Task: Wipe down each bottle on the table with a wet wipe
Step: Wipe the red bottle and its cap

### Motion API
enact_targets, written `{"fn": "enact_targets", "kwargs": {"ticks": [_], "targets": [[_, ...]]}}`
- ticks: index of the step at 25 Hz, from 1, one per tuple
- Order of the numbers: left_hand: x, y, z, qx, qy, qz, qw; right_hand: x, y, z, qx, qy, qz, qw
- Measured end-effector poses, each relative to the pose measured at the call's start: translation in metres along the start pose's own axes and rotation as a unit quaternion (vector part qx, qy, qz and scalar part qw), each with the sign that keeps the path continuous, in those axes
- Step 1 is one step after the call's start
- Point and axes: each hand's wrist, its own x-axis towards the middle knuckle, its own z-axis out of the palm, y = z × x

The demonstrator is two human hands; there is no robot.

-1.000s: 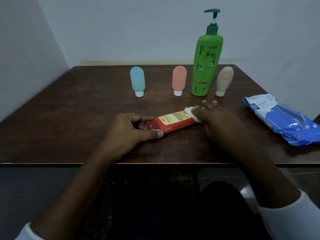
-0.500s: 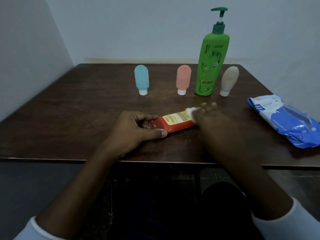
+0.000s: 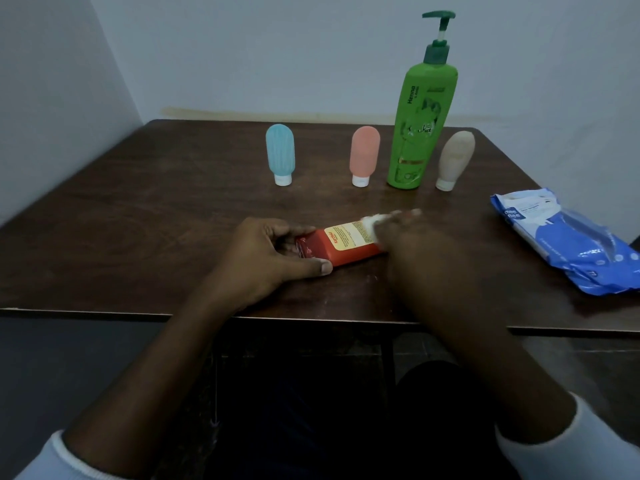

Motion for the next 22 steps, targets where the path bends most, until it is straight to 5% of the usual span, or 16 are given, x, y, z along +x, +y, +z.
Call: {"fn": "enact_targets", "kwargs": {"ticks": [3, 7, 9, 14, 19, 22], "targets": [[-0.001, -0.002, 0.000, -0.011, 0.006, 0.006, 1.000, -0.008, -0.021, 0.009, 0.018, 0.004, -0.119, 0.993], [0.000, -0.001, -0.001, 0.002, -0.006, 0.004, 1.000, 0.014, 0.042, -0.012, -0.005, -0.012, 0.036, 0.999], [0.001, -0.001, -0.001, 0.009, -0.005, 0.004, 1.000, 0.015, 0.038, -0.016, -0.034, -0.017, 0.046, 0.998], [-0.001, -0.005, 0.002, -0.004, 0.010, 0.020, 1.000, 0.001, -0.022, -0.003, 0.036, 0.004, -0.121, 0.992], [0.000, -0.004, 0.002, 0.020, -0.005, 0.002, 1.000, 0.023, 0.015, -0.008, -0.006, 0.022, 0.016, 1.000], [-0.001, -0.004, 0.002, 0.009, 0.008, 0.013, 1.000, 0.001, -0.024, 0.003, 0.028, 0.025, -0.106, 0.994]]}}
